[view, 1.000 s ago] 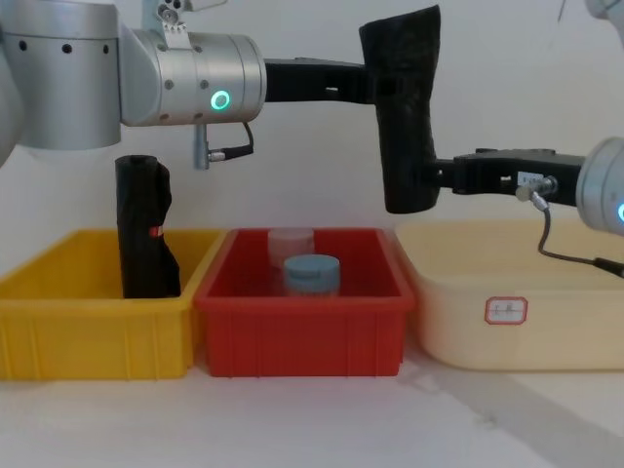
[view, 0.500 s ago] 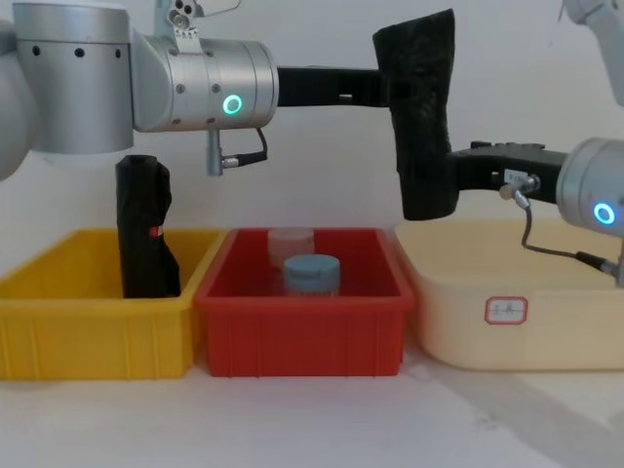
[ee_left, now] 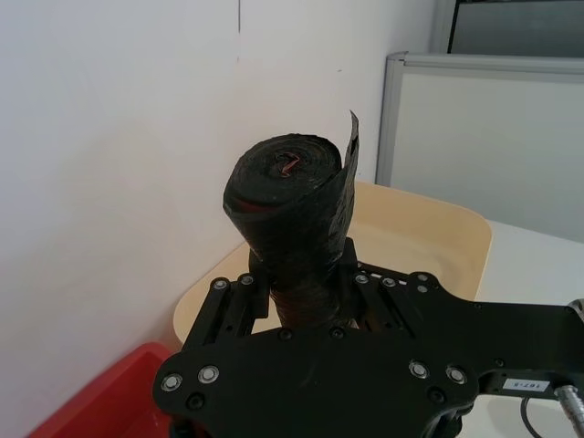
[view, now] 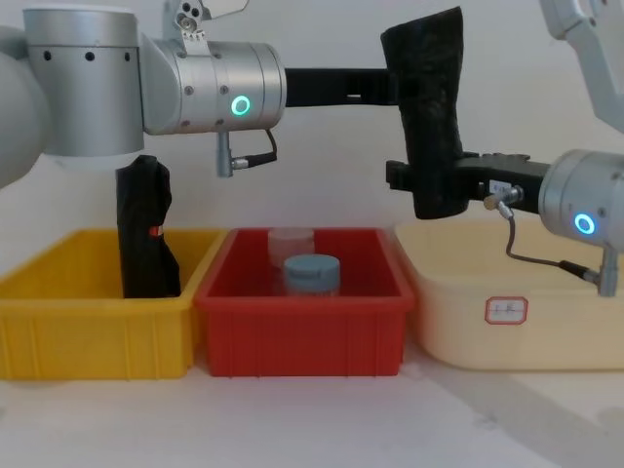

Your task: Pick up the garbage bag with the one hand and transfer it to the other hand.

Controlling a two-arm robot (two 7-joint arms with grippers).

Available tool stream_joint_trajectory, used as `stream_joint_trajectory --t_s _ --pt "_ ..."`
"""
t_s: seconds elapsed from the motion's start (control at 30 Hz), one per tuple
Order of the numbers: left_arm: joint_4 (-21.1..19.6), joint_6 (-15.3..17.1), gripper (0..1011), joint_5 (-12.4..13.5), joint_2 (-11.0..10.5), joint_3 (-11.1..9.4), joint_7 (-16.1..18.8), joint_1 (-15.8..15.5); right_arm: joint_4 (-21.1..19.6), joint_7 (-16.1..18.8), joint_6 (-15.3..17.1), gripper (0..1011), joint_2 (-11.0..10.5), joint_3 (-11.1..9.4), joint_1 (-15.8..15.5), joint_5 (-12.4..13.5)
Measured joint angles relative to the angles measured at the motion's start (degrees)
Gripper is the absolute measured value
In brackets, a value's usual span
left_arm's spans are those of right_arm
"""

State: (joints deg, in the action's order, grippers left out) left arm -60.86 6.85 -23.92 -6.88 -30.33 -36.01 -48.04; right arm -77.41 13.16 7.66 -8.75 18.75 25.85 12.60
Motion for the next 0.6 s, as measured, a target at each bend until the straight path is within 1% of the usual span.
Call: stream_joint_trajectory --t_s 0.1,0.13,0.23,0.27,0.3,0.33,0.37,0.4,0.57,0.6 --pt "0.4 -0.2 394 -0.2 0.1 -0.1 -0.1 -0.2 0.3 0.1 0.0 983 0.2 0.0 0.1 -0.1" --pt "0.5 -0.2 394 -0.3 0.2 -0.1 -0.2 -0.2 0.5 0.2 0.0 950 0.3 0.0 0.2 -0.1" --pt "0.9 -0.4 394 -0.4 0.3 -0.2 -0.2 -0.3 0.6 0.2 0.0 912 0.4 -0.1 0.2 -0.1" --pt "1.0 -0.4 394 -0.5 0.3 -0.2 -0.3 -0.4 0.7 0.3 0.0 867 0.5 -0.1 0.3 -0.1" --pt "1.1 -0.5 394 -0.5 0.4 -0.2 -0.3 -0.4 0.8 0.3 0.0 840 0.6 -0.1 0.3 -0.1" --pt "1.1 -0.5 394 -0.5 0.4 -0.2 -0.3 -0.4 0.8 0.3 0.0 840 0.6 -0.1 0.3 -0.1" --pt "1.2 -0.5 394 -0.6 0.4 -0.2 -0.3 -0.5 0.9 0.4 0.0 781 0.6 -0.1 0.3 -0.1" --pt "1.3 -0.6 394 -0.6 0.4 -0.2 -0.4 -0.5 0.9 0.4 0.0 781 0.7 -0.1 0.3 -0.1" --pt "1.5 -0.7 394 -0.7 0.5 -0.3 -0.4 -0.6 1.1 0.4 0.0 611 0.8 -0.1 0.4 -0.2" --pt "1.5 -0.7 394 -0.7 0.5 -0.3 -0.4 -0.6 1.1 0.4 0.0 594 0.8 -0.1 0.4 -0.2"
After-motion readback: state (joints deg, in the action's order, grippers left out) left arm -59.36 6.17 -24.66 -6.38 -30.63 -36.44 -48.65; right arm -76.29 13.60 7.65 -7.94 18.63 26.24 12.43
